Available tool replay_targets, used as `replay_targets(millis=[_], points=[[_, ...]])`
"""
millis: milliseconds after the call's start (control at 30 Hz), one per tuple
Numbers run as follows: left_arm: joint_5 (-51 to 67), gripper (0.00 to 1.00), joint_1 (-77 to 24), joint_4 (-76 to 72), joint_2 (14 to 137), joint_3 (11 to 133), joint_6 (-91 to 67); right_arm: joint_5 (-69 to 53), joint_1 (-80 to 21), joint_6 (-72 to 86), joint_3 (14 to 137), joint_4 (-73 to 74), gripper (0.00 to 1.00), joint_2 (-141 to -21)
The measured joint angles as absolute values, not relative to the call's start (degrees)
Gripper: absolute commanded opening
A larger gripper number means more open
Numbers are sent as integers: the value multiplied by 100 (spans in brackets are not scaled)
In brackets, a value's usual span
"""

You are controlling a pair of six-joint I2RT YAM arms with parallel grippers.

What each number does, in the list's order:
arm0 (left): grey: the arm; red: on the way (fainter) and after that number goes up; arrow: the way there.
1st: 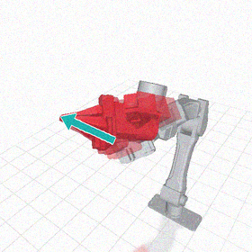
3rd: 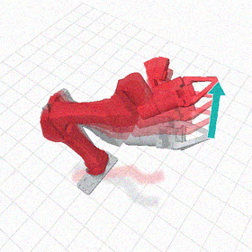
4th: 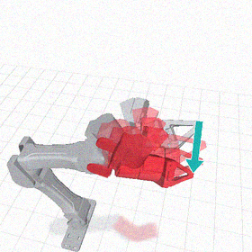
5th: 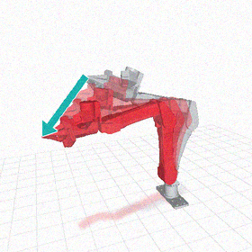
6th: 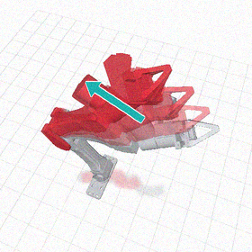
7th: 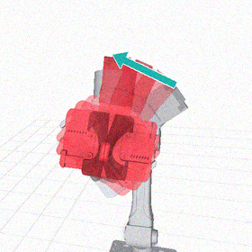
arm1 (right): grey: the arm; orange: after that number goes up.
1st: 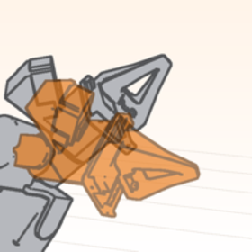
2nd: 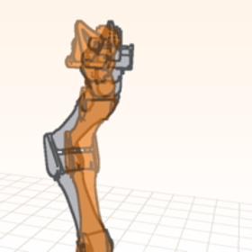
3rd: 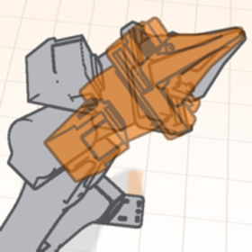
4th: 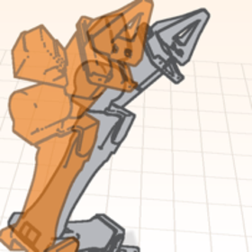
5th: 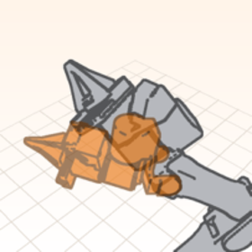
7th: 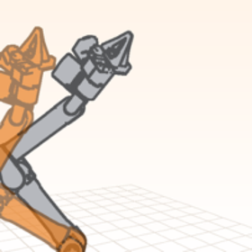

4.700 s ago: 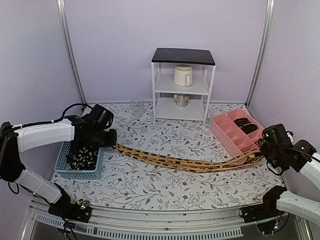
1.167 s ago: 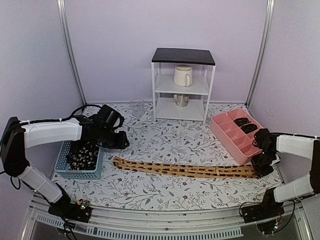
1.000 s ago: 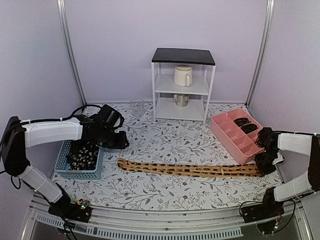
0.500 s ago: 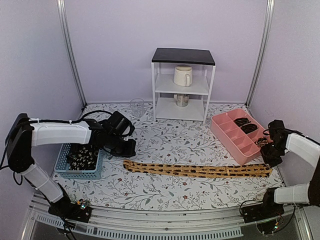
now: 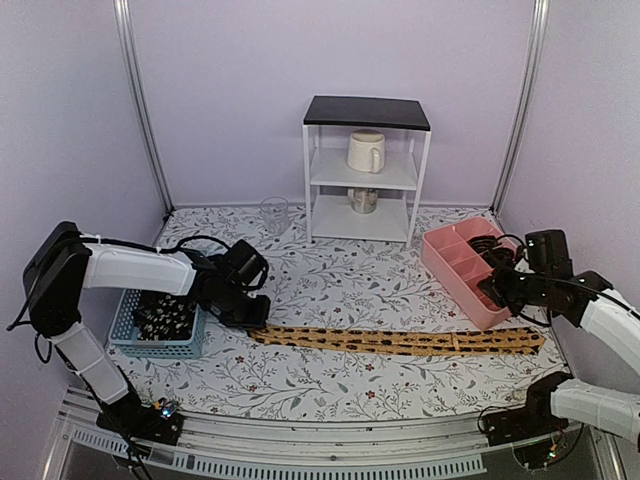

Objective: Roll the ties
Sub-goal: Smooth out the tie at the center of the board.

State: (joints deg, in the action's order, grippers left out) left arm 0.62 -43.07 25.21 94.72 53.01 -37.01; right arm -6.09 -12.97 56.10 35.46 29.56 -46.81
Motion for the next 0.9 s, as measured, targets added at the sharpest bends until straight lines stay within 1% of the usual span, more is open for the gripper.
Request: replay_targets(millis=[167, 300, 400, 633, 700, 900], points=[[51, 0, -4311, 2523, 9478, 5135, -3826, -598, -2635, 5697, 3529, 2296, 0, -5496], [1, 0, -4313, 2519, 9478, 4998, -3916, -569, -3413, 5756, 3562, 1791, 0, -6375], [-64, 0, -4324, 2502, 9472, 4982, -3953, -633, -3811, 5760, 3667, 1470, 0, -7041], [-287, 2, -4335, 2805, 9209, 5022, -4058, -808, -4366, 5714, 4086, 875, 0, -8423], [-338, 0, -4335, 2858, 9085, 5028, -4077, -854, -4436, 5704, 4097, 753, 0, -8687], [-401, 0, -4338, 2947, 8958, 5026, -4145, -926, -4491, 5699, 4097, 644, 0, -9111]])
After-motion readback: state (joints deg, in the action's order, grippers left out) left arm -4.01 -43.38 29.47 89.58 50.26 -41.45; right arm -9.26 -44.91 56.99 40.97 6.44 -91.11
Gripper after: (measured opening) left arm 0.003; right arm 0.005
